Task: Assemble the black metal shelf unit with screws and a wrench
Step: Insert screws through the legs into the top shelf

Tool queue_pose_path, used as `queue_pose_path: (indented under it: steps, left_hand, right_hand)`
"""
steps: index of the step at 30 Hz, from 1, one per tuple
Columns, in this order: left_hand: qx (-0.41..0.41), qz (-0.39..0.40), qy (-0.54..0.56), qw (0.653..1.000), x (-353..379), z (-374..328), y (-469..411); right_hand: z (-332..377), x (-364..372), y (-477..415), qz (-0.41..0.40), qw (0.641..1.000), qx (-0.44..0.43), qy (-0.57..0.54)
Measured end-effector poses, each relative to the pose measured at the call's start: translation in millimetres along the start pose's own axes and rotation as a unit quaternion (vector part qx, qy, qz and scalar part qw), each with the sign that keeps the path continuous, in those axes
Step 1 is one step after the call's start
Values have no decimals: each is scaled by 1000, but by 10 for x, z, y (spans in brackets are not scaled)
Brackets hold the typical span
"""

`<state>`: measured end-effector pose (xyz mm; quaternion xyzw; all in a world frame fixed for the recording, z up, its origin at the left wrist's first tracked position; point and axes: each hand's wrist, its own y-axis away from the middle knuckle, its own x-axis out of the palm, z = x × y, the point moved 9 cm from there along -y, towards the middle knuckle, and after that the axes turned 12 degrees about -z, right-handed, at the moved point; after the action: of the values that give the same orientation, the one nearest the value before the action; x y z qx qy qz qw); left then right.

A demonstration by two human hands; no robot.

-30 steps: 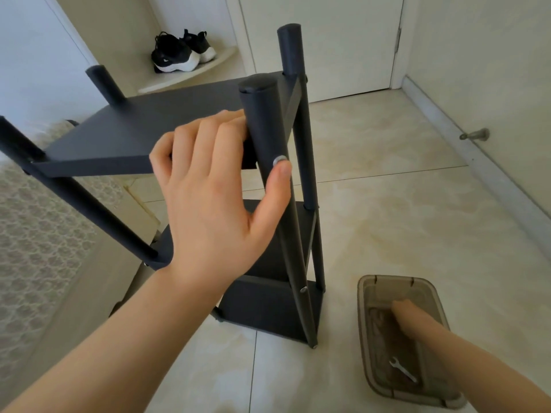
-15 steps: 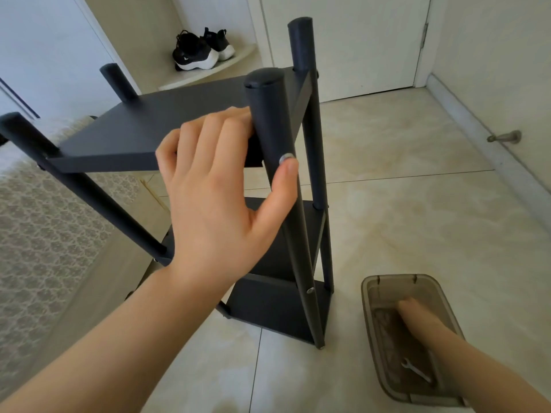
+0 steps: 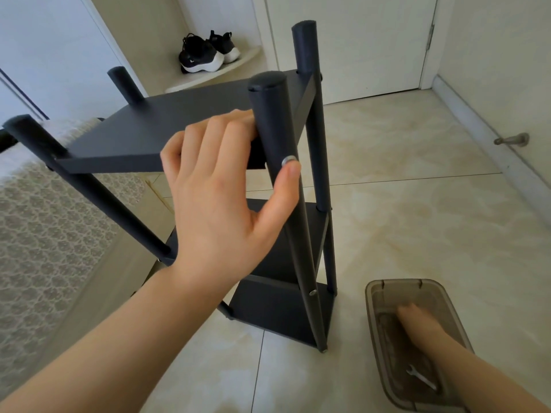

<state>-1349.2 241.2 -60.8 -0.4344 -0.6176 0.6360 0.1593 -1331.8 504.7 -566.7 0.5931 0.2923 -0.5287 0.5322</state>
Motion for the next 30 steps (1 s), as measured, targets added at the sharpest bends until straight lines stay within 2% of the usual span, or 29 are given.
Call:
queue_pose_path:
  steps: [5, 10, 12, 15, 17, 19, 22, 24, 27, 30]
  left_hand:
    - [-8, 16, 8, 1000, 8, 20, -7]
    - [-25, 44, 16, 999, 31, 41, -49]
    - [-27, 59, 16, 998, 39, 40, -57]
    - [-30, 86, 20, 996, 42, 61, -78]
    - [-33, 115, 23, 993, 54, 77, -101]
    - [-32, 154, 18, 987, 82, 73, -134]
    - [-36, 213, 8, 976, 127, 71, -229]
    - [-57, 267, 22, 962, 175, 78, -284]
    - [-98, 333, 50, 937, 242, 79, -319]
    - [-103, 342, 80, 931, 261, 30, -388]
  right_hand:
    - [202, -152, 86, 40, 999, -1, -22]
    - [598, -719, 185, 38, 997, -14, -62]
    - [785, -1051, 244, 17, 996, -39, -81]
    - [1038, -1616, 359, -64, 984, -75, -149]
    - [1140, -2017, 462, -135, 958, -35, -252]
    - [1263, -2471, 605, -204, 915, -2, -348]
    - [1554, -3253, 856, -267, 864, -10, -427]
    - [1731, -3642, 995, -254, 846, -13, -468]
    - [1870, -3850, 1139, -222, 840, -11, -495]
    - [1890, -3688, 1274, -156, 790, -5, -593]
